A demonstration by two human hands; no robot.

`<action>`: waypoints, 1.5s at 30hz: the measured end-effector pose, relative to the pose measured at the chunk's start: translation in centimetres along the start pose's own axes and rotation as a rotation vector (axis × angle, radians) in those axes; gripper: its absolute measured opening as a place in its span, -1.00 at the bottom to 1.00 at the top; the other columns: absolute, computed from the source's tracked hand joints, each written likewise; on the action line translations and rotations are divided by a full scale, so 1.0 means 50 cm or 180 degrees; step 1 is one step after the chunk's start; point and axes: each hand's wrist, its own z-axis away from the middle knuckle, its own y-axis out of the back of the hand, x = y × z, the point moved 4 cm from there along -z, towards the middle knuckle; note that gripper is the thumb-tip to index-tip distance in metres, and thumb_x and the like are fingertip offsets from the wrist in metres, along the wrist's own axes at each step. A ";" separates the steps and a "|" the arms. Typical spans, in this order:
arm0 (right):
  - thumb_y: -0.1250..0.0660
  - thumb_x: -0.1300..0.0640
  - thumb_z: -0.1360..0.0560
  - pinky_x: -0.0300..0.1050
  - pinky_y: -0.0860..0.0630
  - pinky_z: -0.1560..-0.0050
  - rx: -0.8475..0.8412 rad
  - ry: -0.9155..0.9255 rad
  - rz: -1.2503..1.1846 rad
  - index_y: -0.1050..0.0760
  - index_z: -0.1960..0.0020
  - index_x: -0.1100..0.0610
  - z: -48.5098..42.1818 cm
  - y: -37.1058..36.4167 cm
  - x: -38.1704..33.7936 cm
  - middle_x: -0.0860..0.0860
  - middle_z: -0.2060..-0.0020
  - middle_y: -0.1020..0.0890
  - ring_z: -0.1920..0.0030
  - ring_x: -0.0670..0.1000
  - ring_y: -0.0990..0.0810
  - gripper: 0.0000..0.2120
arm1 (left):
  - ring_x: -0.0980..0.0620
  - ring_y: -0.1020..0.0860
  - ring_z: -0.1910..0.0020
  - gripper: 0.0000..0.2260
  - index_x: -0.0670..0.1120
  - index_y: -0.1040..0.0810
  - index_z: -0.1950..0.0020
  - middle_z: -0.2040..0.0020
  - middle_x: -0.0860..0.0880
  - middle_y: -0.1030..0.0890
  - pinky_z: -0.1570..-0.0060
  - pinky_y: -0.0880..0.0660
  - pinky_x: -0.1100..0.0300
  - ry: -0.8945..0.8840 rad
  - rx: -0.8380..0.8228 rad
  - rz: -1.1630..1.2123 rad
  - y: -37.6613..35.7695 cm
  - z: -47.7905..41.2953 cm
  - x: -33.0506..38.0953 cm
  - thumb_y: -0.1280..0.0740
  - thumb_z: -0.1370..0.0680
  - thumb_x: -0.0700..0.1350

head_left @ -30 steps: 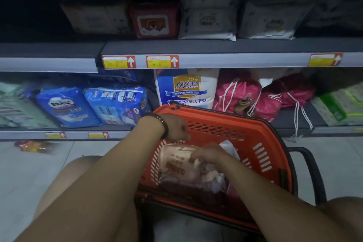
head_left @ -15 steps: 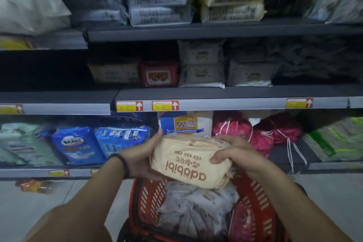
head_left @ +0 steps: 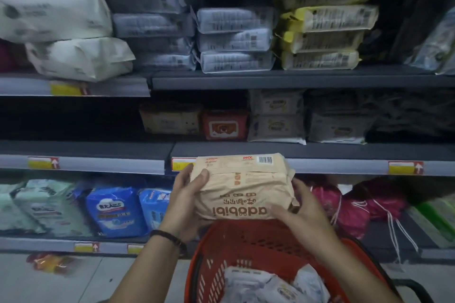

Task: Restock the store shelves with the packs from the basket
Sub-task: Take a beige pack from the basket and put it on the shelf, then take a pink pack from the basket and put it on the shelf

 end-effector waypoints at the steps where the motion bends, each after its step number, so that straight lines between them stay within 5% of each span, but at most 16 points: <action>1: -0.65 0.12 -0.41 -0.36 -0.55 0.02 -0.0072 0.0175 0.0115 -0.44 -0.38 -0.24 0.003 -0.015 -0.006 -0.26 -0.13 -0.71 -0.08 -0.30 -0.68 -0.33 | -0.25 -0.72 -0.03 -0.54 0.06 -0.38 -0.43 -0.24 -0.14 -0.68 0.02 -0.60 -0.43 -0.0032 0.0099 -0.0010 0.014 -0.003 0.007 -0.45 -0.59 0.01; 5: -0.59 0.17 -0.48 -0.29 -0.61 -0.05 0.0089 0.0576 0.0101 -0.49 -0.35 -0.31 -0.015 -0.069 -0.053 -0.31 -0.17 -0.68 -0.19 -0.30 -0.63 -0.40 | -0.37 -0.67 -0.15 -0.38 -0.26 -0.34 -0.48 -0.23 -0.33 -0.66 -0.05 -0.64 -0.31 -0.0054 -0.0105 -0.0028 0.057 -0.016 0.050 -0.48 -0.58 0.03; 9: -0.56 0.12 -0.51 -0.42 -0.56 0.01 0.0196 0.0676 0.0243 -0.51 -0.22 -0.29 -0.068 -0.126 -0.107 -0.33 -0.08 -0.68 -0.11 -0.33 -0.62 -0.56 | -0.37 -0.64 -0.23 -0.23 -0.23 -0.29 -0.51 -0.34 -0.30 -0.60 -0.19 -0.54 -0.44 -0.0367 -0.0316 -0.0295 0.116 -0.045 0.135 -0.60 -0.41 -0.18; 13: -0.59 0.10 -0.48 -0.48 -0.49 0.20 0.0035 0.0803 0.0472 -0.41 -0.28 -0.22 -0.128 -0.218 -0.173 -0.33 -0.02 -0.64 0.04 -0.43 -0.57 -0.47 | -0.24 -0.69 -0.18 -0.29 -0.18 -0.39 -0.43 -0.30 -0.22 -0.64 -0.07 -0.66 -0.19 -0.0792 0.0119 -0.0503 0.194 -0.086 0.214 -0.59 -0.34 -0.34; 17: -0.53 0.17 -0.50 -0.49 -0.47 0.25 -0.0026 0.0869 0.0585 -0.31 -0.26 -0.11 -0.202 -0.317 -0.202 -0.23 -0.03 -0.62 0.09 -0.36 -0.56 -0.50 | 0.02 -0.68 -0.18 -0.47 -0.05 -0.52 -0.41 -0.19 -0.04 -0.71 -0.13 -0.63 0.11 -0.1707 0.0727 -0.1055 0.249 -0.131 0.263 -0.52 -0.49 -0.32; 21: -0.51 0.19 -0.54 -0.19 -0.61 0.04 -0.0061 0.0827 0.0688 -0.27 -0.26 -0.06 -0.270 -0.386 -0.210 -0.10 -0.13 -0.62 -0.07 -0.11 -0.62 -0.51 | 0.40 -0.61 -0.07 -0.44 0.05 -0.47 -0.43 -0.16 0.20 -0.64 -0.04 -0.61 0.37 -0.2271 0.1159 -0.1373 0.263 -0.155 0.283 -0.49 -0.52 -0.35; 28: -0.51 0.11 -0.55 0.03 -0.63 -0.05 -0.0205 0.0883 0.1466 -0.26 -0.24 -0.01 -0.336 -0.461 -0.196 0.03 -0.14 -0.62 -0.10 0.07 -0.64 -0.53 | 0.34 -0.49 0.02 -0.33 0.17 -0.36 -0.57 -0.19 -0.14 -0.47 -0.19 -0.48 0.10 -0.2051 0.1941 -0.2183 0.305 -0.222 0.273 -0.47 -0.55 -0.28; 32: -0.34 -0.04 -0.67 0.05 -0.62 -0.08 -0.0398 0.0614 0.1799 -0.20 -0.58 0.10 -0.350 -0.485 -0.185 0.11 -0.20 -0.64 -0.15 0.15 -0.65 -0.42 | -0.13 -0.42 -0.41 -0.17 0.30 0.02 -0.65 -0.54 -0.06 -0.31 -0.38 -0.28 -0.32 -0.1394 0.2080 -0.3114 0.295 -0.247 0.246 -0.41 -0.59 -0.16; 36: -0.30 -0.01 -0.68 0.11 -0.62 -0.15 -0.0750 0.0634 0.2148 -0.31 -0.50 0.09 -0.343 -0.461 -0.201 0.12 -0.24 -0.64 -0.18 0.16 -0.64 -0.55 | -0.24 -0.24 -0.57 -0.10 0.33 0.22 -0.63 -0.71 -0.08 0.01 -0.40 -0.18 -0.41 -0.1136 0.2106 -0.3357 0.290 -0.249 0.235 -0.36 -0.61 -0.13; 41: -0.32 -0.06 -0.65 -0.01 -0.44 -0.41 -0.0984 0.1268 0.2382 -0.34 -0.56 -0.03 -0.283 -0.356 -0.209 0.01 -0.41 -0.52 -0.44 0.07 -0.45 -0.49 | -0.34 -0.16 -0.54 -0.25 0.07 -0.12 -0.63 -0.64 -0.25 -0.06 -0.39 -0.22 -0.36 -0.1371 0.2484 -0.3802 0.226 -0.200 0.234 -0.43 -0.53 -0.08; 43: -0.31 -0.07 -0.62 -0.03 -0.51 -0.29 -0.0820 0.1534 0.2400 -0.51 -0.38 -0.05 -0.242 -0.295 -0.196 -0.03 -0.24 -0.62 -0.29 0.04 -0.56 -0.65 | -0.32 -0.29 -0.41 -0.43 0.03 -0.37 -0.49 -0.50 -0.21 -0.30 -0.30 -0.31 -0.30 -0.1760 0.2292 -0.4258 0.169 -0.160 0.218 -0.44 -0.50 -0.03; 45: -0.32 -0.04 -0.55 -0.04 -0.60 -0.10 -0.0358 0.1523 0.2219 -0.61 -0.15 -0.02 -0.197 -0.211 -0.148 -0.06 0.02 -0.70 -0.03 0.03 -0.68 -0.78 | -0.25 -0.41 -0.31 -0.64 0.09 -0.52 -0.32 -0.32 -0.10 -0.49 -0.24 -0.34 -0.20 -0.1784 0.1459 -0.4944 0.096 -0.126 0.173 -0.40 -0.54 0.08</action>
